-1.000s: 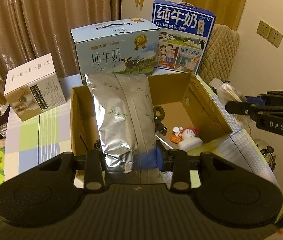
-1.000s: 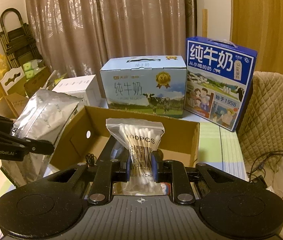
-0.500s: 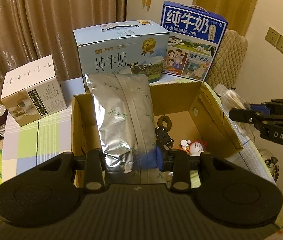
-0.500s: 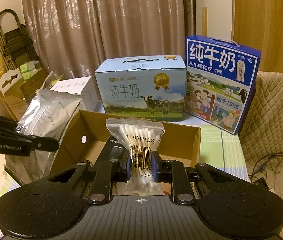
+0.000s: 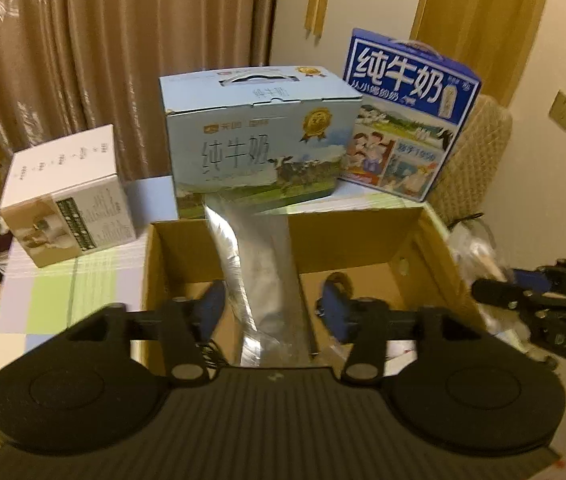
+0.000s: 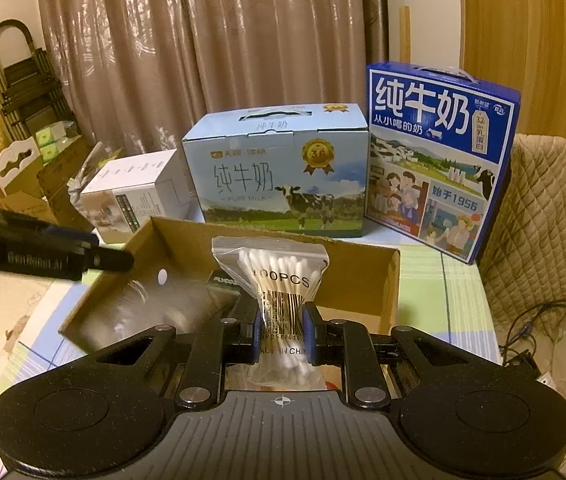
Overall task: Organize objects
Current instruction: 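Carry the foil bag with left tool while right tool carries the swab bag over the box, then open left tool to drop the foil bag into the box while right tool releases the swab bag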
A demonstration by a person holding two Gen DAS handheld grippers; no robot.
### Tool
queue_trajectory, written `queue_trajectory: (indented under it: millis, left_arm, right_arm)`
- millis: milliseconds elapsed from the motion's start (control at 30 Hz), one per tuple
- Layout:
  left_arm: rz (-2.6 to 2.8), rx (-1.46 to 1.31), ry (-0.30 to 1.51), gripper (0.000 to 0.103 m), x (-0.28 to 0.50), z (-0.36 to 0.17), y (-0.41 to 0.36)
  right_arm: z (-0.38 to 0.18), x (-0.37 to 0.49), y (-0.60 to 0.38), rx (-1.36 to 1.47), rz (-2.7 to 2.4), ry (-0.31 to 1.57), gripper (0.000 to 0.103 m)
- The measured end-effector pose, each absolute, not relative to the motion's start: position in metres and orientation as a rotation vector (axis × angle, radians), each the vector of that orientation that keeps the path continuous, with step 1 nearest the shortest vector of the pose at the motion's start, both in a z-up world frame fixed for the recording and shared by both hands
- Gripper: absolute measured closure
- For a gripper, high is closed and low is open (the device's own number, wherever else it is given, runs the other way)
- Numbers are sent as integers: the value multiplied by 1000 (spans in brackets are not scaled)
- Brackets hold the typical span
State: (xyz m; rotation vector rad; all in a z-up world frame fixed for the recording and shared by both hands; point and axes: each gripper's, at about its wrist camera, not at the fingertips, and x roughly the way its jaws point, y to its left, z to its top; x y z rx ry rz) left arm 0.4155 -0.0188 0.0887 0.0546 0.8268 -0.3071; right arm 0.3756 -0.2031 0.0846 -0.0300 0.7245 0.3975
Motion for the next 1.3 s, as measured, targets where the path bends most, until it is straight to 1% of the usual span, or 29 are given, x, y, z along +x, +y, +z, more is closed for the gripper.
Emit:
queue_trajectory:
  millis: [100, 367, 967, 1000, 1033, 1067, 1100, 1167, 1233, 1300]
  left_arm:
    - [-312, 105, 838, 53, 410, 84, -24]
    - [-322, 134, 872, 53, 400, 69, -26]
    - [-330, 119, 882, 52, 397, 62, -21]
    - [-329, 118, 881, 51, 397, 62, -21]
    - [-328, 114, 880, 50, 397, 62, -20]
    - [-327, 110, 877, 47, 397, 62, -19]
    - [-323, 106, 875, 43, 397, 62, -18]
    - [-316, 103, 871, 38, 395, 62, -15]
    - [-312, 101, 865, 30, 391, 62, -13]
    - [-307, 106, 846, 17, 384, 62, -12]
  right_arm:
    - [85, 375, -204, -26, 395, 725, 86]
    - [85, 374, -203, -24, 401, 726, 86]
    - [81, 380, -197, 5, 403, 723, 86]
    - [81, 382, -198, 25, 412, 714, 77]
    - [80, 384, -200, 50, 415, 706, 53]
    - [80, 386, -203, 79, 411, 699, 39]
    - [80, 387, -206, 112, 401, 686, 29]
    - [82, 387, -214, 152, 404, 669, 29]
    - [83, 384, -218, 148, 394, 673, 29]
    - [83, 379, -222, 137, 379, 677, 29]
